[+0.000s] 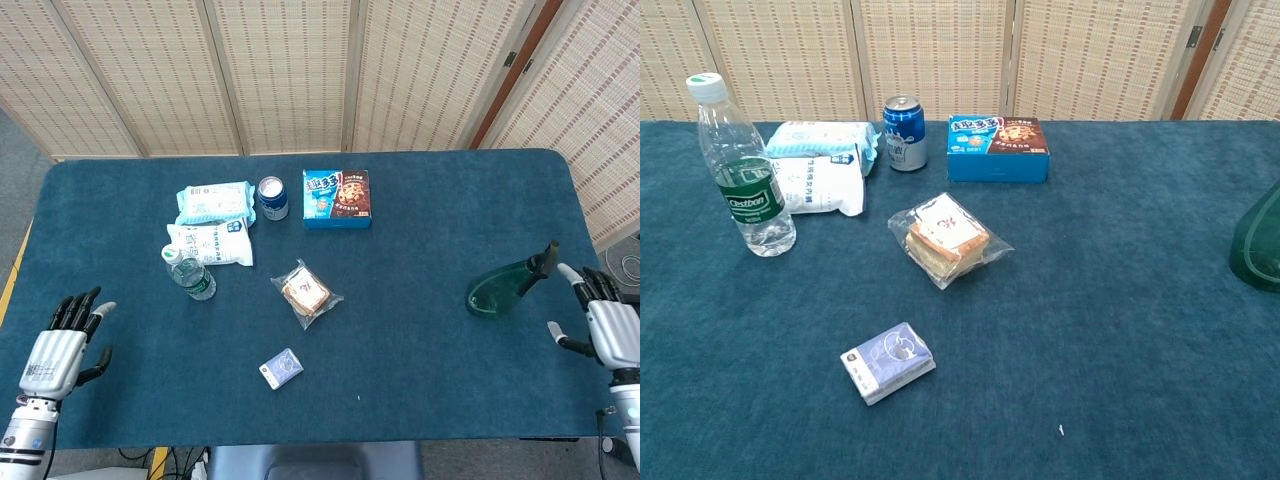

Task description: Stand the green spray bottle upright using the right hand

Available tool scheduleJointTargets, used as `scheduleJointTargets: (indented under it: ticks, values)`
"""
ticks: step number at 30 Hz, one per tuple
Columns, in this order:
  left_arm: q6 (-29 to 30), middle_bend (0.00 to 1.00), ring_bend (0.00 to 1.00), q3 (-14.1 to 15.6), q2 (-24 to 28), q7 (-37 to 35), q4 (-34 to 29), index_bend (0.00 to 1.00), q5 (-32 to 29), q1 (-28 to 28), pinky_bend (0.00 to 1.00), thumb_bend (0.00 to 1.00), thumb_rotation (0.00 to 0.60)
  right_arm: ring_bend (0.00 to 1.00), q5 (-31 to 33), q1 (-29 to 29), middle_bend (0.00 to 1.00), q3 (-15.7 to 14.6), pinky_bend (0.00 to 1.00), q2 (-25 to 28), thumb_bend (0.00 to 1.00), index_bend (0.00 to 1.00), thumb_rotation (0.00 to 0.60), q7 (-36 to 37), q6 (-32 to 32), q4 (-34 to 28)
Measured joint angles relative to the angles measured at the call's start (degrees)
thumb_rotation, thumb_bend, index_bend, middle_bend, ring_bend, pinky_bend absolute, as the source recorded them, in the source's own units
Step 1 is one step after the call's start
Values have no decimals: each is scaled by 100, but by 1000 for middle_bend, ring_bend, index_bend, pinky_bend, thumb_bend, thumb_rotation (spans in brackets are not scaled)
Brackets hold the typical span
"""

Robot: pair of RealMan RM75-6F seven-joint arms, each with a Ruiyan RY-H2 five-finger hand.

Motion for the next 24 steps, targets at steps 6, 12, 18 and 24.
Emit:
scheduleJointTargets:
  ticks: [6, 12, 18, 24]
  values:
    - [111, 0, 0, 28, -102, -39, 6, 152, -13, 94, 0, 437, 600, 54, 84, -83, 147, -80, 18, 335, 252, 107, 600, -925, 48, -402]
    - [249, 0, 0, 71, -95, 25, -45, 151, 26, 189, 0, 438, 600, 54, 140, -168, 147, -123, 18, 467, 252, 106, 600, -1019, 79, -439]
    - [286, 0, 0, 71, -64, 39, -91, 152, 81, 211, 0, 438, 600, 54, 146, -239, 147, -136, 18, 481, 252, 106, 600, -948, 117, -365]
    - [217, 0, 0, 39, -89, 25, -34, 152, 104, 152, 0, 437, 600, 54, 152, -237, 147, -126, 18, 476, 252, 107, 600, -1026, 104, -414]
